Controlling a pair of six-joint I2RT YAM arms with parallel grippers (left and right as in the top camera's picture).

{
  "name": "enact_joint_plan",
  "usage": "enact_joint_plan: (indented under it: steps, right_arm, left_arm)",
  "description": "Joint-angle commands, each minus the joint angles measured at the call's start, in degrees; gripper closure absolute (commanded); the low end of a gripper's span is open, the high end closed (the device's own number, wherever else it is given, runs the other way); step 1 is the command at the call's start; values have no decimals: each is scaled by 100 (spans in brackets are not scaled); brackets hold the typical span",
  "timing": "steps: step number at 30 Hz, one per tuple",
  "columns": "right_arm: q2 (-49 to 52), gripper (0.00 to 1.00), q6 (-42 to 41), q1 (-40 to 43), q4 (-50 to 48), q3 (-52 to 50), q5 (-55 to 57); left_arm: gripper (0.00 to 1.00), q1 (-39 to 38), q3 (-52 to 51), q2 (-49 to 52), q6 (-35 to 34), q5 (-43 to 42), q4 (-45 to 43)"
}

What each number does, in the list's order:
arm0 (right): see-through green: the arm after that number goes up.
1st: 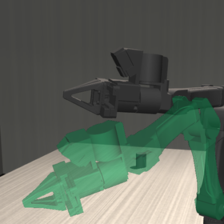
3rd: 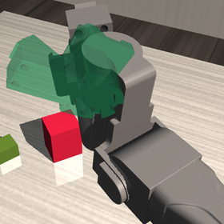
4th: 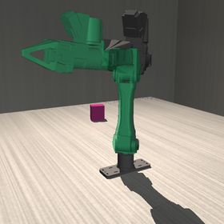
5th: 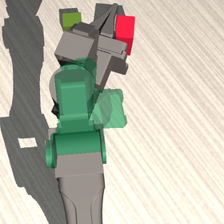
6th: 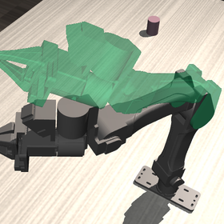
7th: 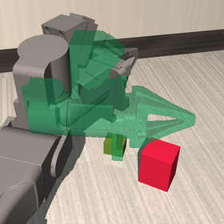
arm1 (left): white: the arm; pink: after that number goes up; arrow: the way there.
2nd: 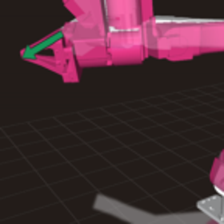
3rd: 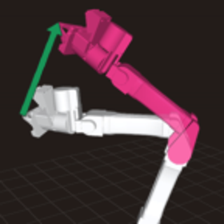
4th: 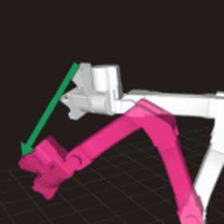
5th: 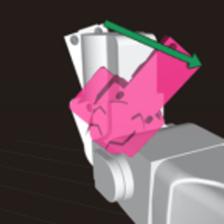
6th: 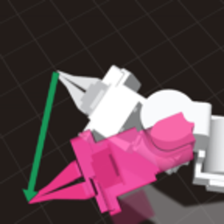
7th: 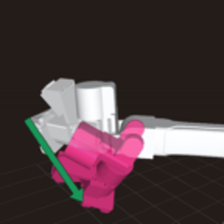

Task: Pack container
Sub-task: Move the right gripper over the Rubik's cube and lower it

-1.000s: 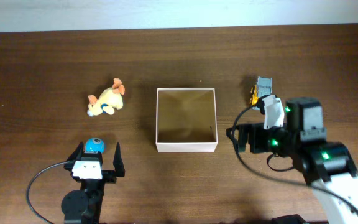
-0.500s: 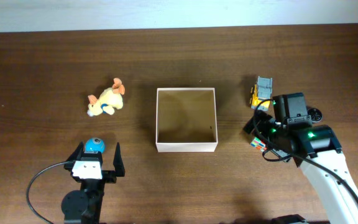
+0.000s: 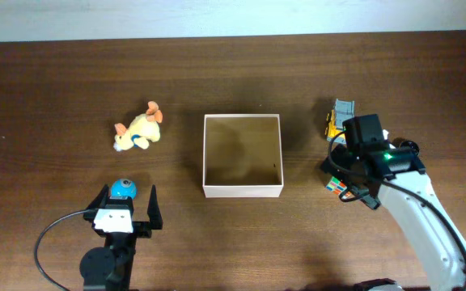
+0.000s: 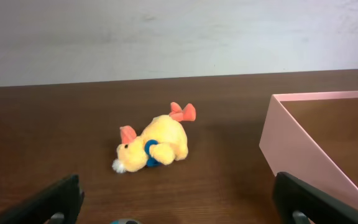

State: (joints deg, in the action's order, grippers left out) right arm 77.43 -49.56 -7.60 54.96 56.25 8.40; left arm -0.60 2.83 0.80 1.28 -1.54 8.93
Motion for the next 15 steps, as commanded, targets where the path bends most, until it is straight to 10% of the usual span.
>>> enact_joint_plan:
  steps: [1, 15]
  right_arm:
    - [291, 1, 94, -2, -109, 55, -431]
    - [439, 1, 2098, 2155, -201, 59, -2428]
  left_arm:
    - [1, 28, -39, -50, 90, -24, -15]
    - [1, 28, -39, -50, 90, -22, -15]
